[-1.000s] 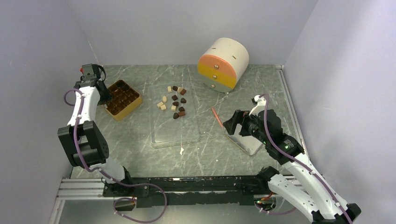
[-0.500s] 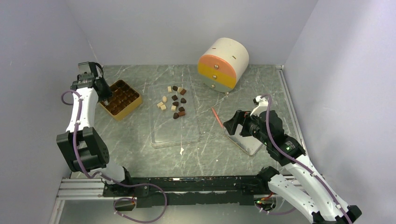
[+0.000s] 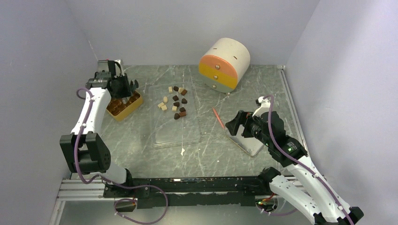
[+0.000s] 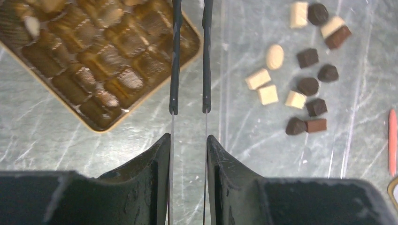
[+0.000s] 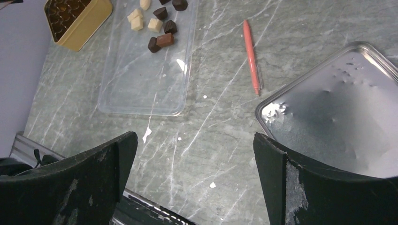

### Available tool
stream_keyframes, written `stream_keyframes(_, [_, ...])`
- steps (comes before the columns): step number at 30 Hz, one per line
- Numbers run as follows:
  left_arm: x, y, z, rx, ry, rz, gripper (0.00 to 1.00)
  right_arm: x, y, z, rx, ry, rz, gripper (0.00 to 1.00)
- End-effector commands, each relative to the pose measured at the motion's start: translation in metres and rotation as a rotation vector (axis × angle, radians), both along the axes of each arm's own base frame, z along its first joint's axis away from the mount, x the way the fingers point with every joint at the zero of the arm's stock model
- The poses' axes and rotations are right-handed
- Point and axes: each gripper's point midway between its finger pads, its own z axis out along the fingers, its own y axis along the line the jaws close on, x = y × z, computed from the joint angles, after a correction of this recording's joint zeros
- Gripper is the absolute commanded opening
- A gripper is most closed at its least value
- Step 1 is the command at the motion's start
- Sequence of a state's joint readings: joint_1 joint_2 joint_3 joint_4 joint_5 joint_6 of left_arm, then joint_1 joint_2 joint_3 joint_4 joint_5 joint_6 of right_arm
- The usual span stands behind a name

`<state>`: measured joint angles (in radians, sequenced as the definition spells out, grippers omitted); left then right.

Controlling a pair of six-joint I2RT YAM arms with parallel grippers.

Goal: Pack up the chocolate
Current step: Place the fake chocolate in the packing box, then pick up the fake chocolate from the plate.

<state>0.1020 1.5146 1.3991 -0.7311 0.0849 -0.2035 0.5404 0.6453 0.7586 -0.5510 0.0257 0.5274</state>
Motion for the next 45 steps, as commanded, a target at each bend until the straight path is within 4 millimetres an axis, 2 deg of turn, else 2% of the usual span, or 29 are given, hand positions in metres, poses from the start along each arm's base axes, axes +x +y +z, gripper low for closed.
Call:
stream_keyframes(1, [-0.009,-0.039,0.026,0.014,-0.056,-0.145,0.34,0.003,-0.004,0.019,0.012,-0.035,-0.030,1.00])
stream_keyframes(3, [-0.017,-0.061,0.021,0.022,-0.044,-0.211,0.34,0.004,-0.006,0.016,-0.001,-0.026,-0.039,1.00])
stream_keyframes(6, [-0.033,-0.080,0.009,0.053,-0.006,-0.284,0.34,0.006,-0.009,0.017,-0.016,-0.023,-0.058,0.99])
stream_keyframes(15, [-0.058,-0.110,-0.016,0.093,0.026,-0.391,0.34,0.011,-0.004,0.015,-0.008,0.002,-0.063,0.99])
stream_keyframes(20, [-0.064,-0.116,-0.029,0.108,0.064,-0.396,0.34,0.013,0.003,0.018,0.031,0.006,-0.052,0.99])
stream_keyframes(37, [-0.063,-0.130,-0.062,0.138,0.133,-0.445,0.36,0.016,0.005,0.022,0.042,0.013,-0.062,0.99])
stream_keyframes(45, [-0.059,-0.122,-0.069,0.202,0.147,-0.415,0.36,0.016,0.001,0.022,0.028,0.000,-0.071,0.99])
